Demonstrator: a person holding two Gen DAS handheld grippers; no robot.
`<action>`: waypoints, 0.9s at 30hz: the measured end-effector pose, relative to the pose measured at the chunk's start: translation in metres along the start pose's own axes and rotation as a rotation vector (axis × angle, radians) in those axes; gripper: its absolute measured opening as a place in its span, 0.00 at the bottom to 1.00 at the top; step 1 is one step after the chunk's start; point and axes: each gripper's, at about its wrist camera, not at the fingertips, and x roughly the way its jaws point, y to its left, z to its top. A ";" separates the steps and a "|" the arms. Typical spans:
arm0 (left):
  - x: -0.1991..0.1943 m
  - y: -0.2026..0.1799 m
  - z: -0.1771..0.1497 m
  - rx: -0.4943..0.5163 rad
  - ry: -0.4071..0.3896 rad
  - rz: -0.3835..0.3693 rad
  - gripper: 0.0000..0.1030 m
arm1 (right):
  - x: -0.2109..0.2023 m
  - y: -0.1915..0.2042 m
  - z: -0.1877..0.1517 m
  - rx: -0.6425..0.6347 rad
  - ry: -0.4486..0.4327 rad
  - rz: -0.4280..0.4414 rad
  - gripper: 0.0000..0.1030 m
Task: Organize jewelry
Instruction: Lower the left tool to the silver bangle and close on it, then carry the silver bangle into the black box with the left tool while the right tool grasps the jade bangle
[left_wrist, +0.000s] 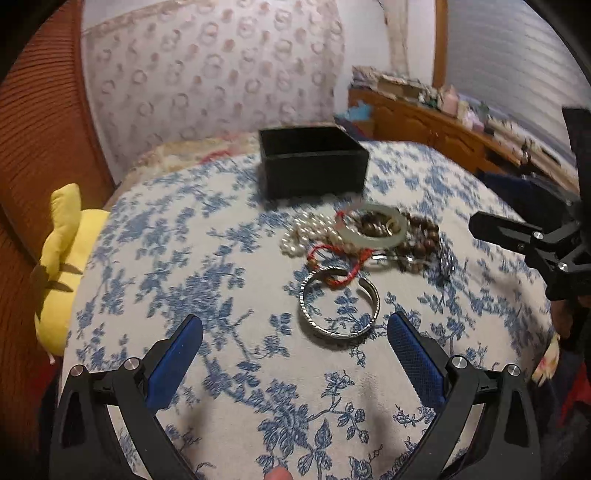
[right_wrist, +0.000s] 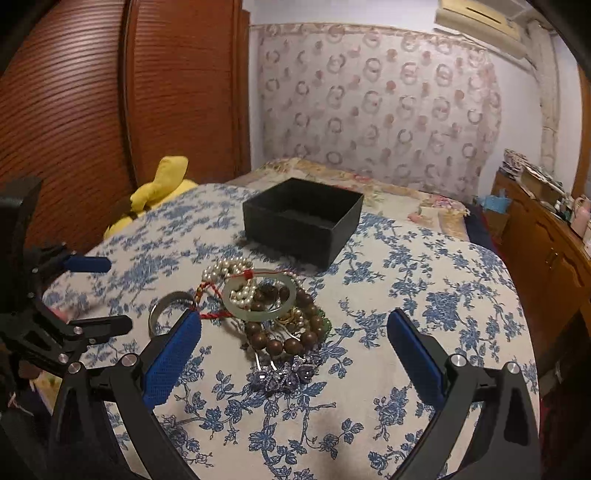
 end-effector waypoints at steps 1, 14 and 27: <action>0.004 -0.003 0.001 0.015 0.014 -0.007 0.94 | 0.001 0.001 0.000 -0.010 0.010 0.011 0.98; 0.047 -0.033 0.014 0.143 0.140 -0.055 0.68 | 0.024 -0.011 -0.002 -0.030 0.094 0.074 0.93; 0.043 -0.015 0.010 0.096 0.096 -0.051 0.56 | 0.063 0.000 0.014 -0.071 0.169 0.179 0.86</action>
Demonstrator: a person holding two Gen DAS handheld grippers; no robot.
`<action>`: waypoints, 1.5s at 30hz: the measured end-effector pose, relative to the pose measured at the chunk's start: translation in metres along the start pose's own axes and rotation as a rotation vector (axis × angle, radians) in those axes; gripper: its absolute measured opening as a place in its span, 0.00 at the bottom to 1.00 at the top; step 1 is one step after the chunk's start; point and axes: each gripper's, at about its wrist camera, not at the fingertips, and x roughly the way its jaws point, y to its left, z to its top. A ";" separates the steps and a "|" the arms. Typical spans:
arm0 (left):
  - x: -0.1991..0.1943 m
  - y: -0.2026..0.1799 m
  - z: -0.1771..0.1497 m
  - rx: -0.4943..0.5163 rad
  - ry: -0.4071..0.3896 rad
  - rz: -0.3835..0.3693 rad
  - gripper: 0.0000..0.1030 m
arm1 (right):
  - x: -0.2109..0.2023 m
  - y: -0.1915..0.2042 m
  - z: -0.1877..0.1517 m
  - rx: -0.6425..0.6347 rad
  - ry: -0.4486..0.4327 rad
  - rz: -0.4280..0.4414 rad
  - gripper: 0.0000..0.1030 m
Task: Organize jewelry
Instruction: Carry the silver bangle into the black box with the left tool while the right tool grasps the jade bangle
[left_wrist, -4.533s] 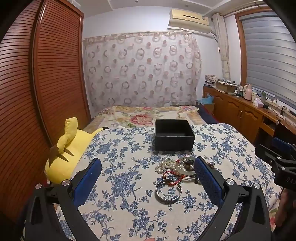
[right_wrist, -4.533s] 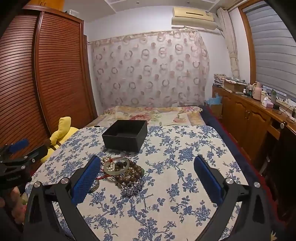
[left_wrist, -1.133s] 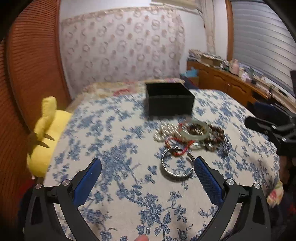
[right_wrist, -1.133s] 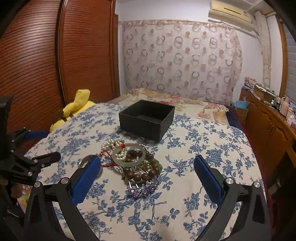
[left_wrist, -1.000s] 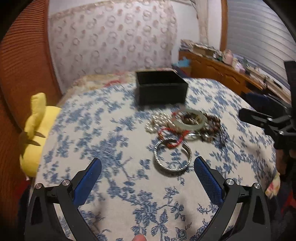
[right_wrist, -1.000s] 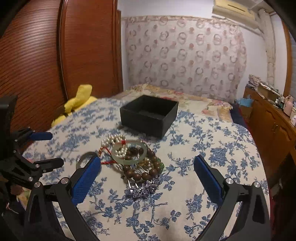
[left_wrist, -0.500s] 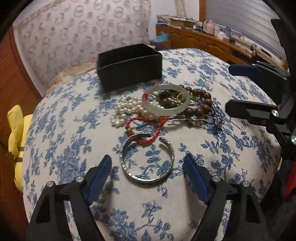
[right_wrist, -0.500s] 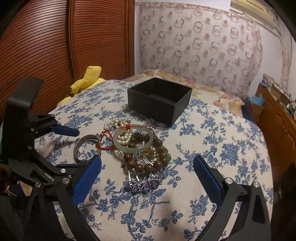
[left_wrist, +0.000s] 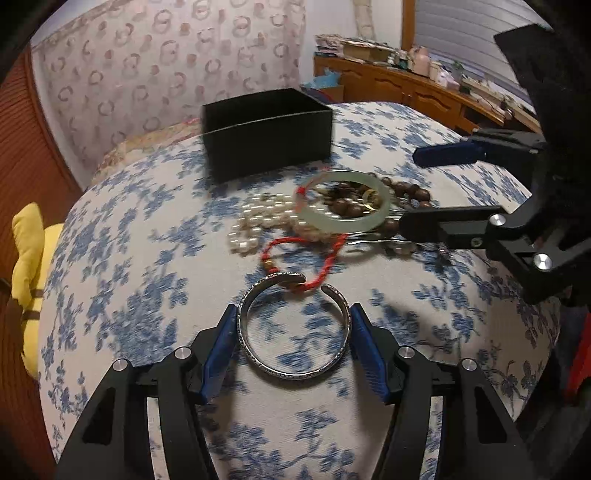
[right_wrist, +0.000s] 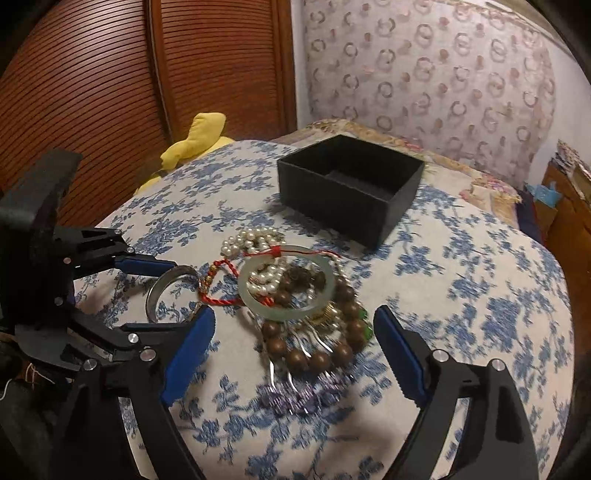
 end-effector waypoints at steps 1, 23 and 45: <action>-0.001 0.003 -0.001 -0.010 -0.005 0.003 0.56 | 0.005 0.001 0.003 -0.004 0.009 0.002 0.86; -0.018 0.045 -0.003 -0.091 -0.066 0.021 0.56 | 0.067 0.007 0.037 -0.115 0.144 -0.002 0.72; -0.034 0.055 0.056 -0.064 -0.188 0.062 0.56 | 0.024 -0.036 0.082 -0.060 -0.054 -0.060 0.71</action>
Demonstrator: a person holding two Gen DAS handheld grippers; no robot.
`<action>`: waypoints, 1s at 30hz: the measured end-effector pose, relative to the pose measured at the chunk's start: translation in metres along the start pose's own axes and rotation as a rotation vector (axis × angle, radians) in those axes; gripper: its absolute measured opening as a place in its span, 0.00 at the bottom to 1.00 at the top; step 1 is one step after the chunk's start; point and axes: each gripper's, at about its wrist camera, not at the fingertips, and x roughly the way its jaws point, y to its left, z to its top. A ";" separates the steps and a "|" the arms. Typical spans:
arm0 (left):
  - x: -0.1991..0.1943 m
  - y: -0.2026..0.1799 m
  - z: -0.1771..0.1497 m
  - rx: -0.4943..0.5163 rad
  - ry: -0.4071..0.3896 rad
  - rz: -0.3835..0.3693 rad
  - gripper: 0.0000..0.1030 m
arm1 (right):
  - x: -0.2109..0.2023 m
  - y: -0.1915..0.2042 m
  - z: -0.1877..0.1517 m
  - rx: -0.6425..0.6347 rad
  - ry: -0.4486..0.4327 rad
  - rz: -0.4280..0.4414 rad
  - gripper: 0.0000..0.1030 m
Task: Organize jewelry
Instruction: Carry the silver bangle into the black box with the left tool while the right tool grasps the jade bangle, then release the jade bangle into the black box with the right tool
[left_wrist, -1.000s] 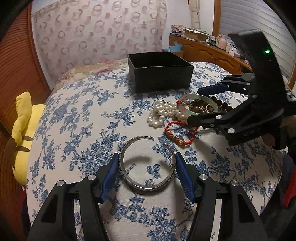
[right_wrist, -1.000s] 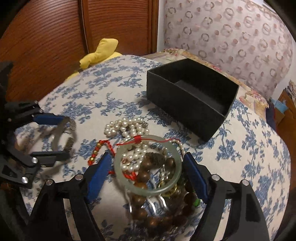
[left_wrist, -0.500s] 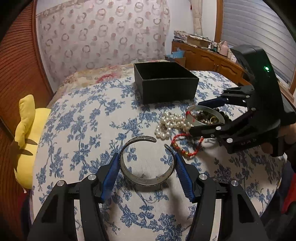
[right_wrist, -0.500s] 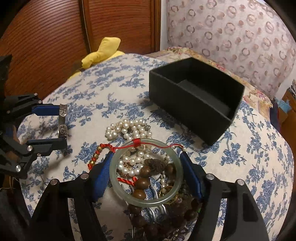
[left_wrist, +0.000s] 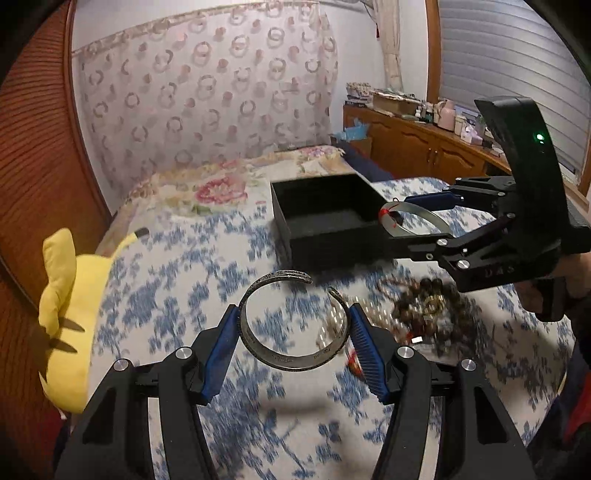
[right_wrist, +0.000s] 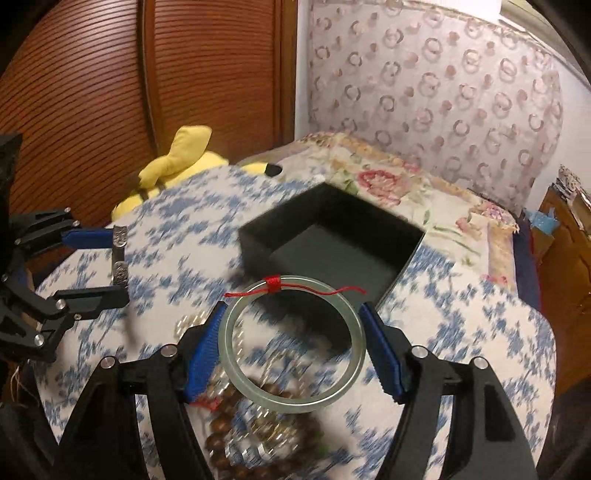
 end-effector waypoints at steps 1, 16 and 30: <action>0.001 0.001 0.004 0.004 -0.005 0.005 0.56 | 0.002 -0.002 0.004 0.000 -0.002 -0.007 0.71; 0.027 0.017 0.060 0.028 -0.048 0.022 0.56 | 0.062 -0.049 0.041 0.077 0.026 -0.004 0.72; 0.073 0.006 0.094 0.027 -0.036 -0.022 0.56 | 0.043 -0.069 0.030 0.114 -0.015 -0.002 0.73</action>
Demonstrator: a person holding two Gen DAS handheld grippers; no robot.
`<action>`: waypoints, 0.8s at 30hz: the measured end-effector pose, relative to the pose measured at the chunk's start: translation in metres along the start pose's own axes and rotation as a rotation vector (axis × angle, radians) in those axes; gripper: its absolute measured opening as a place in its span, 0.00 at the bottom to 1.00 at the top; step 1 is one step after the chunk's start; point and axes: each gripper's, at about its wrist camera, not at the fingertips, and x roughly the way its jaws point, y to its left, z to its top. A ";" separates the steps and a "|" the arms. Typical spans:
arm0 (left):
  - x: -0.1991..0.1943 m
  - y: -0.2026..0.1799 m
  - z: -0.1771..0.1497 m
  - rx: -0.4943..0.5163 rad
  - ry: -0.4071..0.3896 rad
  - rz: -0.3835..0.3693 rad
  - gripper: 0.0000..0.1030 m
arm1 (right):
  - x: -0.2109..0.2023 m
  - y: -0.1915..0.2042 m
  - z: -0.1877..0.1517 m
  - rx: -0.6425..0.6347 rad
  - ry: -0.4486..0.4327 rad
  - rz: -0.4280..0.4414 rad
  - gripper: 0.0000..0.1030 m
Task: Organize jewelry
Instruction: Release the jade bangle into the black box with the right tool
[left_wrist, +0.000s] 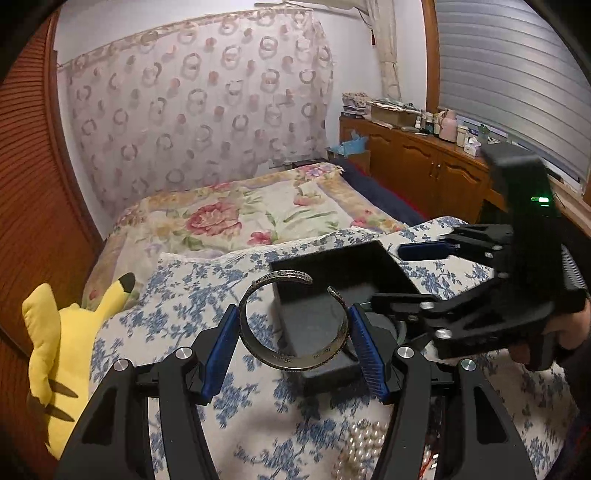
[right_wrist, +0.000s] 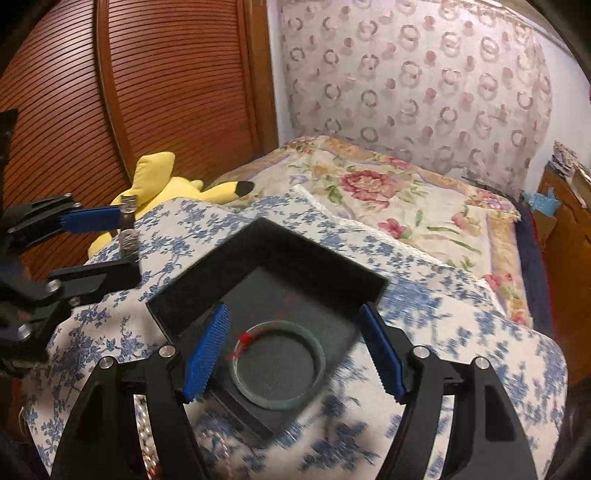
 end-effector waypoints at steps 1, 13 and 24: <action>0.004 -0.002 0.002 0.006 0.001 -0.003 0.56 | -0.006 -0.004 -0.003 0.002 -0.007 -0.010 0.73; 0.055 -0.030 0.015 0.046 0.074 -0.060 0.56 | -0.052 -0.037 -0.050 0.055 -0.031 -0.072 0.73; 0.035 -0.042 0.007 0.045 0.039 -0.061 0.72 | -0.078 -0.009 -0.078 0.046 -0.048 -0.010 0.73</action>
